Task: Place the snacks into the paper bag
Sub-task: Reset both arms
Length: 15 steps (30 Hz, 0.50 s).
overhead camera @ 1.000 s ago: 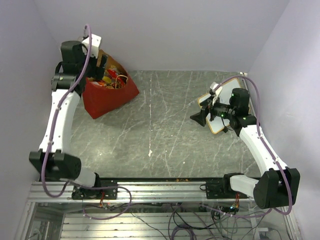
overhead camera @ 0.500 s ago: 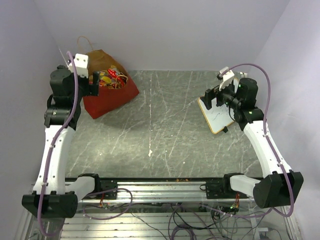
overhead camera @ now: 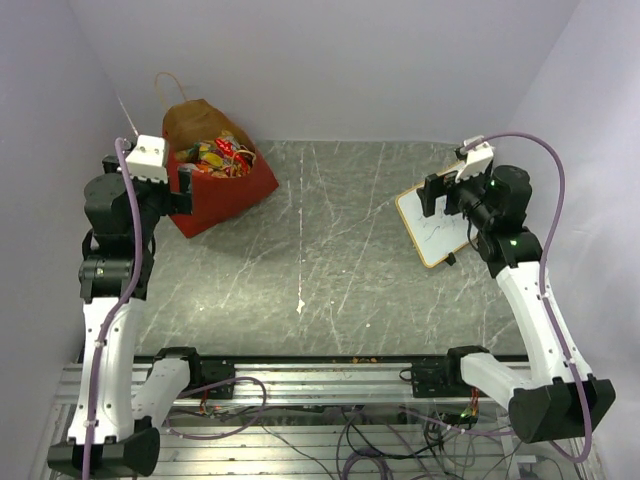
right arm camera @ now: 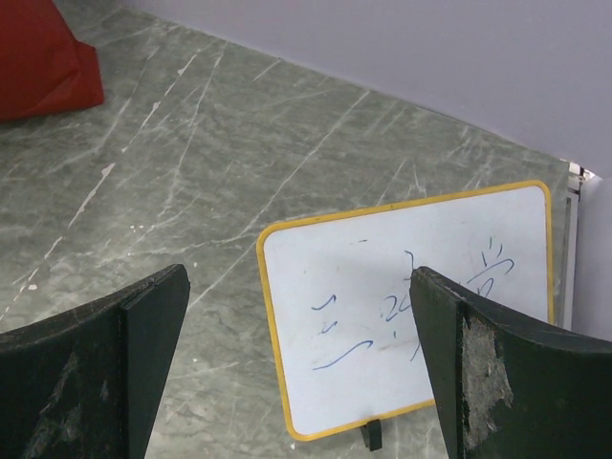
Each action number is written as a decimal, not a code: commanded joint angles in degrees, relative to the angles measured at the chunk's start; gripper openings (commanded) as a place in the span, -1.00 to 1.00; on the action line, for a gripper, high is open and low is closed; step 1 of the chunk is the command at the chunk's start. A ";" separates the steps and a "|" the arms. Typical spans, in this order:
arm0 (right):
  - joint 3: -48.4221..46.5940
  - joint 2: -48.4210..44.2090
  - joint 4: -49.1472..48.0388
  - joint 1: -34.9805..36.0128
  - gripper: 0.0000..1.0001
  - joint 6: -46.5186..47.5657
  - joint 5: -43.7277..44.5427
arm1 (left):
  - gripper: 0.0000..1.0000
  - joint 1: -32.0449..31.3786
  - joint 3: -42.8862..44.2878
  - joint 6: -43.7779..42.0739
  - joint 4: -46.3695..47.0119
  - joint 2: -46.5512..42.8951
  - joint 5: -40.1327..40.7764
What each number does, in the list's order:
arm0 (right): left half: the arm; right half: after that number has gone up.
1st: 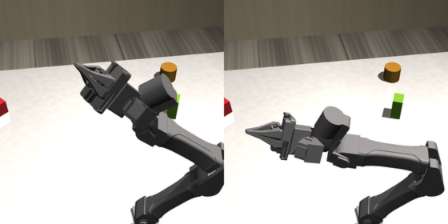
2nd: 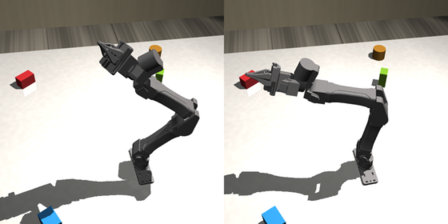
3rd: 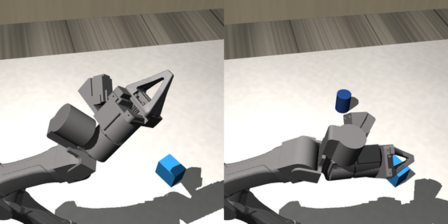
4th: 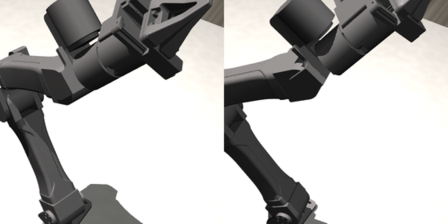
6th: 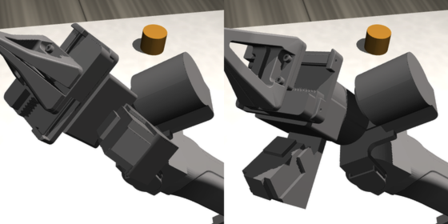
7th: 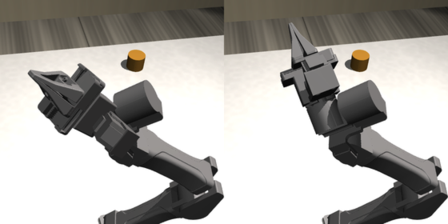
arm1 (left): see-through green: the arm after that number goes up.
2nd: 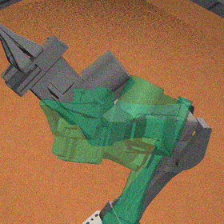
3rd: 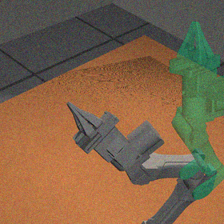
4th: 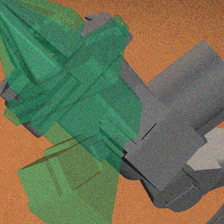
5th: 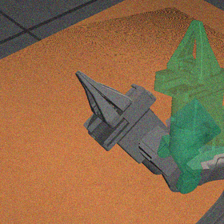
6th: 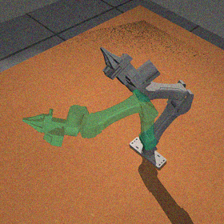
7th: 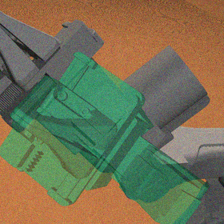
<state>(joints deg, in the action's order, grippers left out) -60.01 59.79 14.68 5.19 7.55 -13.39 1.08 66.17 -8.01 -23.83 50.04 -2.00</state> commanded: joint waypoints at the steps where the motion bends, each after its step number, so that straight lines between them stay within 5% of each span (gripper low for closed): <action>1: -0.54 -3.56 0.04 -0.27 1.00 0.77 1.21 | 0.98 0.50 -1.57 0.93 0.50 -3.54 -3.80; 9: 5.02 -8.69 -4.78 -0.24 1.00 3.15 1.26 | 0.97 0.56 -5.58 3.92 7.59 -7.30 1.52; 15: 6.62 -8.67 -6.03 -0.27 1.00 0.26 2.27 | 0.98 0.56 -0.35 4.75 4.90 -3.29 3.29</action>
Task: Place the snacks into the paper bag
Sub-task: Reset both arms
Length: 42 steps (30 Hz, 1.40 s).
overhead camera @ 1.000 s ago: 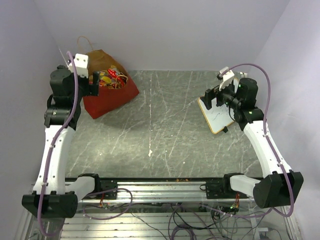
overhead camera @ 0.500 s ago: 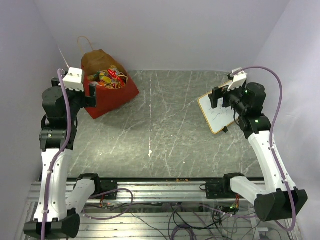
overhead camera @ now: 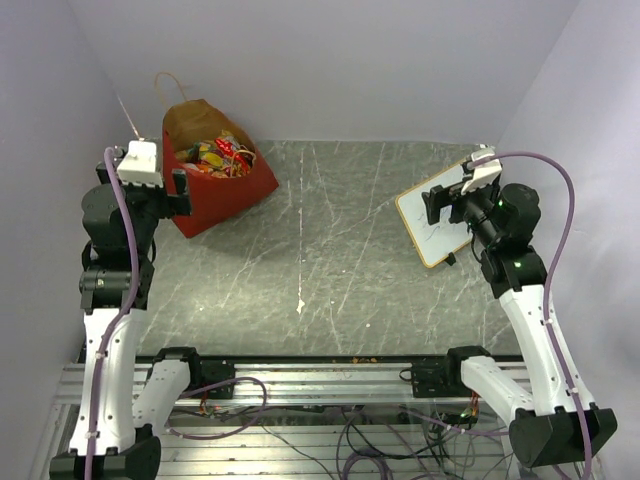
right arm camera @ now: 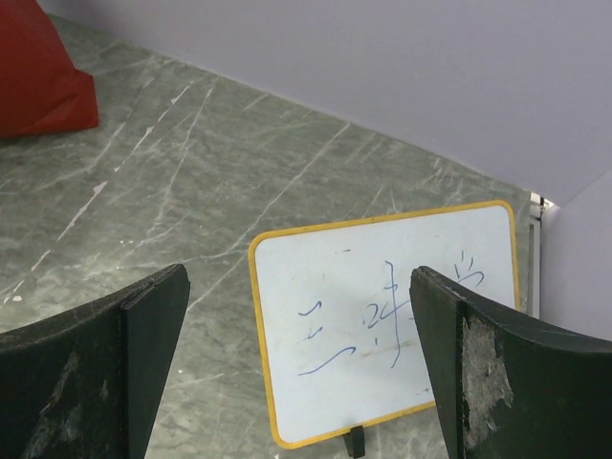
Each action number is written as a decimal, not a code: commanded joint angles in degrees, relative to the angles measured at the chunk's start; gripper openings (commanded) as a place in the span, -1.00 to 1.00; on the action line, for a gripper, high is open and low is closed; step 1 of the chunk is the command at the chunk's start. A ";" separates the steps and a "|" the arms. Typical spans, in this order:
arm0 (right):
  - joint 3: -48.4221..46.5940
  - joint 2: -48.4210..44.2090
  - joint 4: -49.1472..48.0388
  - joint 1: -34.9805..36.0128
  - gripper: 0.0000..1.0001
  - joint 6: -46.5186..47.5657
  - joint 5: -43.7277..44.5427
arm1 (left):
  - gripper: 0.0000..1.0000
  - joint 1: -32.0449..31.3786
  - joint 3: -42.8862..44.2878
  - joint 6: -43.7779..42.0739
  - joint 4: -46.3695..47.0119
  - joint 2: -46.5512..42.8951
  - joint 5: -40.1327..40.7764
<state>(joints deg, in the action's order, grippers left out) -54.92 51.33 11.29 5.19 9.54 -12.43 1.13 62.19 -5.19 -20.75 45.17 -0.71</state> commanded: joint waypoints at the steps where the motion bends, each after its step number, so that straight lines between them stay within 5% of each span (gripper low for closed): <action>1: 2.41 -0.67 -3.20 -0.23 1.00 -2.05 1.30 | 0.98 0.46 4.23 2.20 0.68 1.79 0.96; 5: 3.57 -2.38 -1.88 -0.25 1.00 0.59 0.44 | 0.98 1.50 2.52 2.17 -0.21 0.99 -3.63; 42: 3.93 -3.68 0.93 -1.96 1.00 3.46 1.70 | 0.98 3.35 -4.60 0.27 0.62 -3.50 -4.25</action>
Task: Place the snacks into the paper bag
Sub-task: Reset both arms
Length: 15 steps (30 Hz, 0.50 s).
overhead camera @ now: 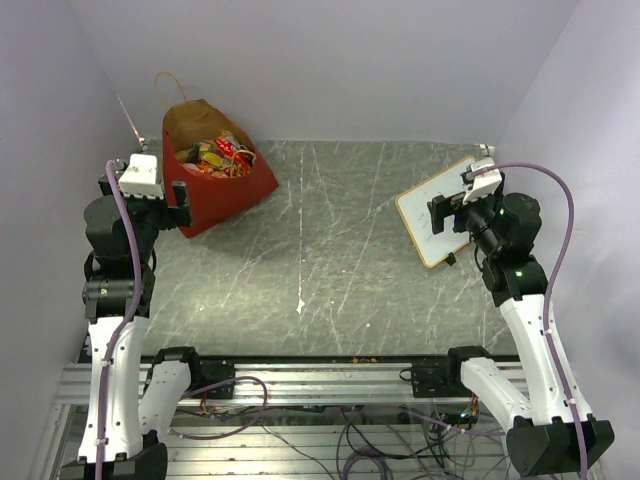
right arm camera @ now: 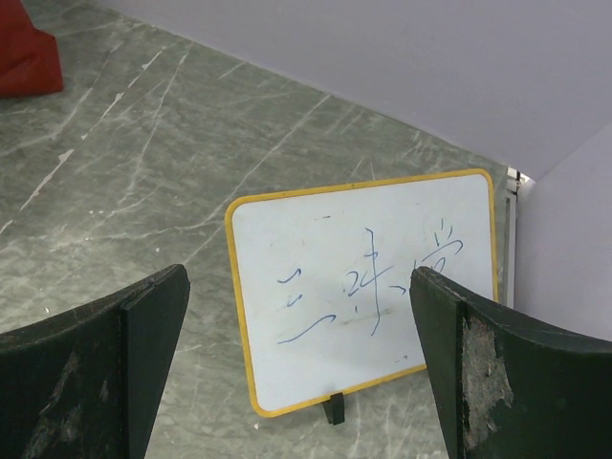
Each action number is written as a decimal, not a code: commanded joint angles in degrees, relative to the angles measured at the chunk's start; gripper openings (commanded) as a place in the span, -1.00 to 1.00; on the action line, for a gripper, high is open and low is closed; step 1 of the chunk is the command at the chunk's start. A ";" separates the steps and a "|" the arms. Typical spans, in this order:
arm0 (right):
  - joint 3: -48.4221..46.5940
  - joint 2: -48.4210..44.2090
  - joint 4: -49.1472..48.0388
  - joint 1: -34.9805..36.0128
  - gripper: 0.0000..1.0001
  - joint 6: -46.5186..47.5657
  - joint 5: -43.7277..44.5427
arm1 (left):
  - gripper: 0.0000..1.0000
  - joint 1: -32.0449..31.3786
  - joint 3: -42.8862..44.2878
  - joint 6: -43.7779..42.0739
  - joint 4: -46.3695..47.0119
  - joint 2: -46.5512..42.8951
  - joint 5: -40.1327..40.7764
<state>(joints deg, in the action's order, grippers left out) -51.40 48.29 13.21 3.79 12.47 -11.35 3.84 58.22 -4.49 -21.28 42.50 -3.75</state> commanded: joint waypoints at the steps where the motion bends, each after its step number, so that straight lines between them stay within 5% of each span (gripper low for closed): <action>1: 0.47 -0.65 -1.01 -0.58 1.00 0.54 0.59 | 0.98 0.65 -0.62 -0.43 1.08 -0.76 -1.27; 15: 0.44 -0.23 -0.65 -0.77 1.00 0.80 -0.61 | 0.98 0.58 -0.74 -0.51 1.15 -0.54 -1.08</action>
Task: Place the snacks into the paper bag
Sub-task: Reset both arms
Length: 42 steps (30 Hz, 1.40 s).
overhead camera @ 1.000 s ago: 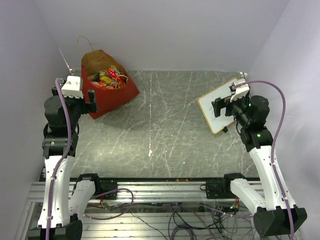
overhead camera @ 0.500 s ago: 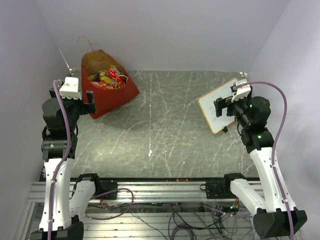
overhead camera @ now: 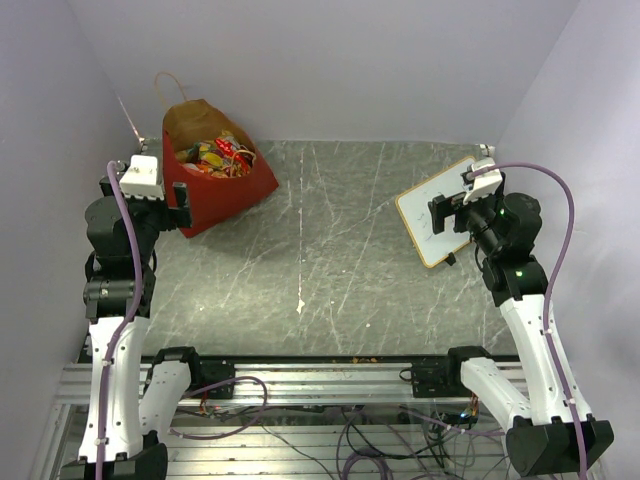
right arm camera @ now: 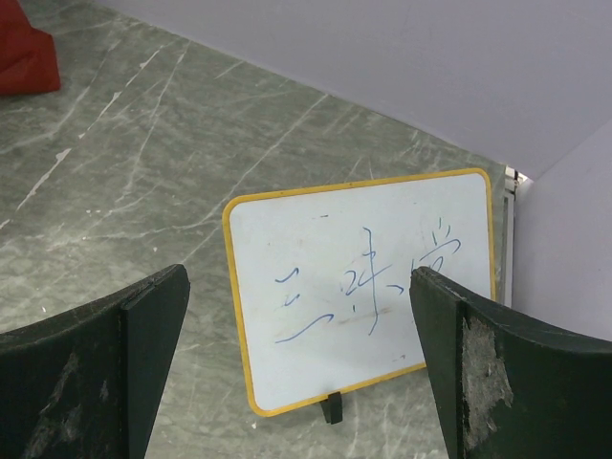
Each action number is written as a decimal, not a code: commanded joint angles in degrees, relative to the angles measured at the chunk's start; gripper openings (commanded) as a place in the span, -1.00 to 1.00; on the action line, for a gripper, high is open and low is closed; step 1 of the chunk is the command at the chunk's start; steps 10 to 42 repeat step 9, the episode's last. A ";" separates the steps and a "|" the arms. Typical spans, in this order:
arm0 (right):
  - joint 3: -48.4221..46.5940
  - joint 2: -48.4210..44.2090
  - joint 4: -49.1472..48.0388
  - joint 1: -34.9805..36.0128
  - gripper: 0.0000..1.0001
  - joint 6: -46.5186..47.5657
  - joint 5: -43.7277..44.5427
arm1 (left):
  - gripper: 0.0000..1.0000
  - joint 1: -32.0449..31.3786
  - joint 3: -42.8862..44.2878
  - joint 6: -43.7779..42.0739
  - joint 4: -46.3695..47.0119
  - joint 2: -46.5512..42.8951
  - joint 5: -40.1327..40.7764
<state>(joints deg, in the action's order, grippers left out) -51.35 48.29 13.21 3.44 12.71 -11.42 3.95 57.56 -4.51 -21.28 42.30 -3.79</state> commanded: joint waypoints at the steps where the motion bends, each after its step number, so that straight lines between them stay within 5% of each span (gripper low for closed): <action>1: 0.38 -0.19 -0.62 -0.42 1.00 0.54 -0.63 | 0.98 0.49 -0.07 -0.50 1.15 -0.32 -0.98; 42: 0.40 -0.10 -0.65 -0.37 1.00 0.34 -0.55 | 0.98 0.53 0.08 -0.58 1.06 -0.22 -1.08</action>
